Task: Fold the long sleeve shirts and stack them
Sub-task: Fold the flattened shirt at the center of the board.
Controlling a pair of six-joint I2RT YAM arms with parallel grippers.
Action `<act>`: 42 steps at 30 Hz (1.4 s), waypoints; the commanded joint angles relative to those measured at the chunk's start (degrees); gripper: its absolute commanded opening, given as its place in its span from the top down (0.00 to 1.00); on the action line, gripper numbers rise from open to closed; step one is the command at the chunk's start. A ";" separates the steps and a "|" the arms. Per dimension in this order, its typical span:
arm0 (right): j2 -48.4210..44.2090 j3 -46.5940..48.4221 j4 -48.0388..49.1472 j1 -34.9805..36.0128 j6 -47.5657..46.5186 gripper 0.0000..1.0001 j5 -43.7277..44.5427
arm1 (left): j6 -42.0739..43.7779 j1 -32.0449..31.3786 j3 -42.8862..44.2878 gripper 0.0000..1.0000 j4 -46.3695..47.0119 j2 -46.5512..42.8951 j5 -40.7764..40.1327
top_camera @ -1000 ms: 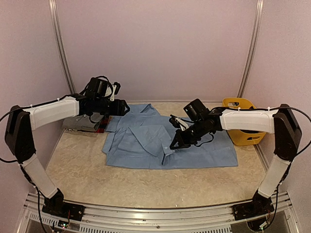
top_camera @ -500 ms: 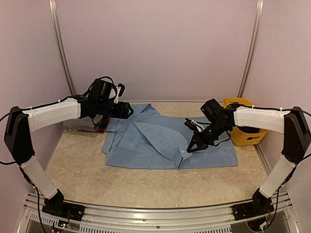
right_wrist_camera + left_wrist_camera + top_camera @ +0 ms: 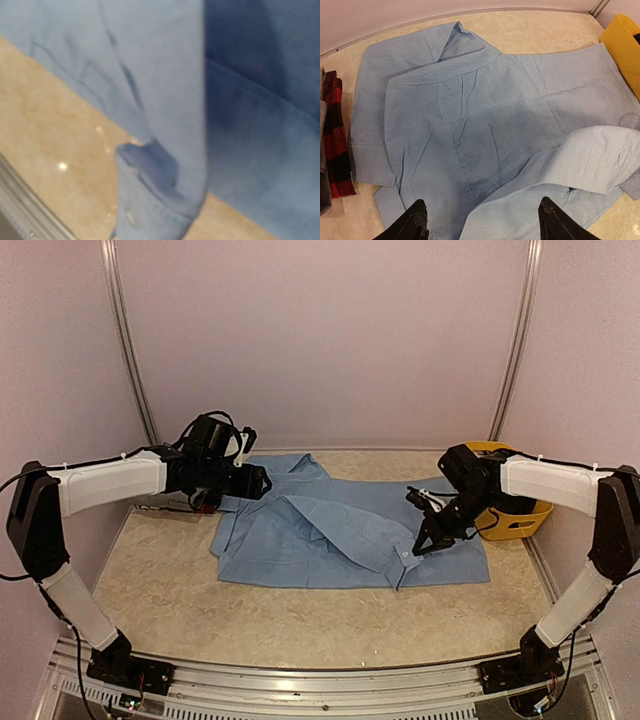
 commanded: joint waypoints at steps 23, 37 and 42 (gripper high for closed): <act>5.30 15.62 44.79 5.02 33.19 1.00 -28.13 | -3.79 0.63 -15.92 0.29 11.94 -15.68 9.33; 13.90 21.92 66.20 6.32 52.11 1.00 -26.63 | -8.57 0.41 -21.93 0.29 19.21 -16.01 11.30; 16.51 22.79 67.74 7.43 54.35 1.00 -26.17 | -9.08 -0.11 -22.32 0.29 18.97 -15.40 9.67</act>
